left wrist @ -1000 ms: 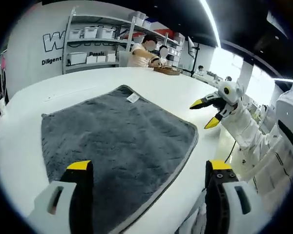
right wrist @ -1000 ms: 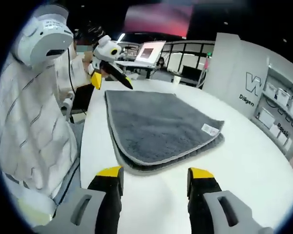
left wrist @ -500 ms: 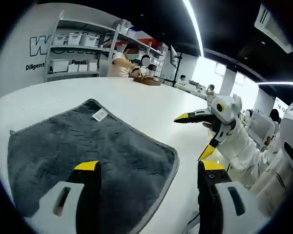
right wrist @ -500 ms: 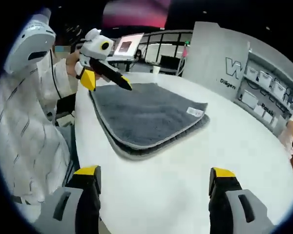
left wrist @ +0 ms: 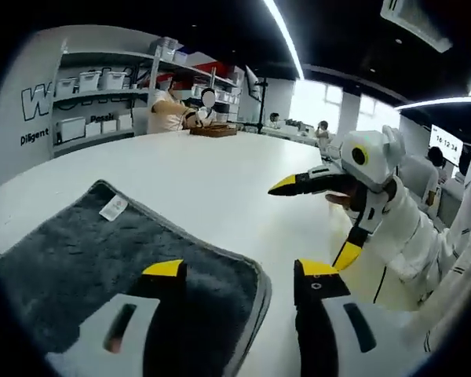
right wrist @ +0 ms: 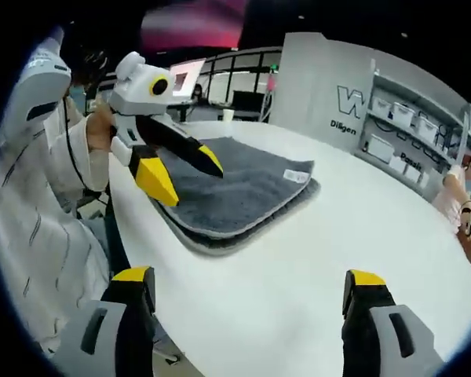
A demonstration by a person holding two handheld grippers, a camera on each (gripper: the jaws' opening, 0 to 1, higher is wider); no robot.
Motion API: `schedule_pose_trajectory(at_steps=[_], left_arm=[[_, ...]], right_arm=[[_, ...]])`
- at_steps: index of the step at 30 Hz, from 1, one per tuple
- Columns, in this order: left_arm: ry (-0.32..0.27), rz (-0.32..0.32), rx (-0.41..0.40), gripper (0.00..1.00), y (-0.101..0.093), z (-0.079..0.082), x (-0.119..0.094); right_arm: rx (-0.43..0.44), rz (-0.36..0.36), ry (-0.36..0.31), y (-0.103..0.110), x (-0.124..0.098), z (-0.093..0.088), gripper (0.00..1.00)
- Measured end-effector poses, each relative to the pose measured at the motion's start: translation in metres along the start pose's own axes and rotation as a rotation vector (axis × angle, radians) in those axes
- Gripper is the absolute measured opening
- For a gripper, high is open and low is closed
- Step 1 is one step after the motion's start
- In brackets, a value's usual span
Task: Open the folded towel by lifting each exposed corner and separating the folded layers until the towel lies flat within the target outline without major curled edges
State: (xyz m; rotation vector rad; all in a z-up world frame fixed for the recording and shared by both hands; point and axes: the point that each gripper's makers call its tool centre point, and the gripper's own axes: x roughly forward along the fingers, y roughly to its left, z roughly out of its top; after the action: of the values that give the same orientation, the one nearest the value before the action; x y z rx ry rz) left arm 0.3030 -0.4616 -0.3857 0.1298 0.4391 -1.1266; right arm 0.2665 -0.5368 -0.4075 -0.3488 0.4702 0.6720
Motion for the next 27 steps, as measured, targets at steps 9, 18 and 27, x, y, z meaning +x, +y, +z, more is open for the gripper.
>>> schedule_pose_trajectory(at_steps=[9,18,27], left_arm=[[0.063,0.001,0.092,0.31,-0.021,-0.020,0.031],[0.106,0.061,0.103,0.15,-0.012,-0.034,0.035],[0.081,0.072,0.091,0.02,-0.008,-0.032,0.033]], right_arm=[[-0.022,-0.016,-0.012,0.005,-0.011,0.004,0.99],[-0.018,-0.019,-0.001,0.006,-0.013,-0.003,0.99],[-0.021,-0.011,-0.002,0.006,-0.012,-0.005,0.98]])
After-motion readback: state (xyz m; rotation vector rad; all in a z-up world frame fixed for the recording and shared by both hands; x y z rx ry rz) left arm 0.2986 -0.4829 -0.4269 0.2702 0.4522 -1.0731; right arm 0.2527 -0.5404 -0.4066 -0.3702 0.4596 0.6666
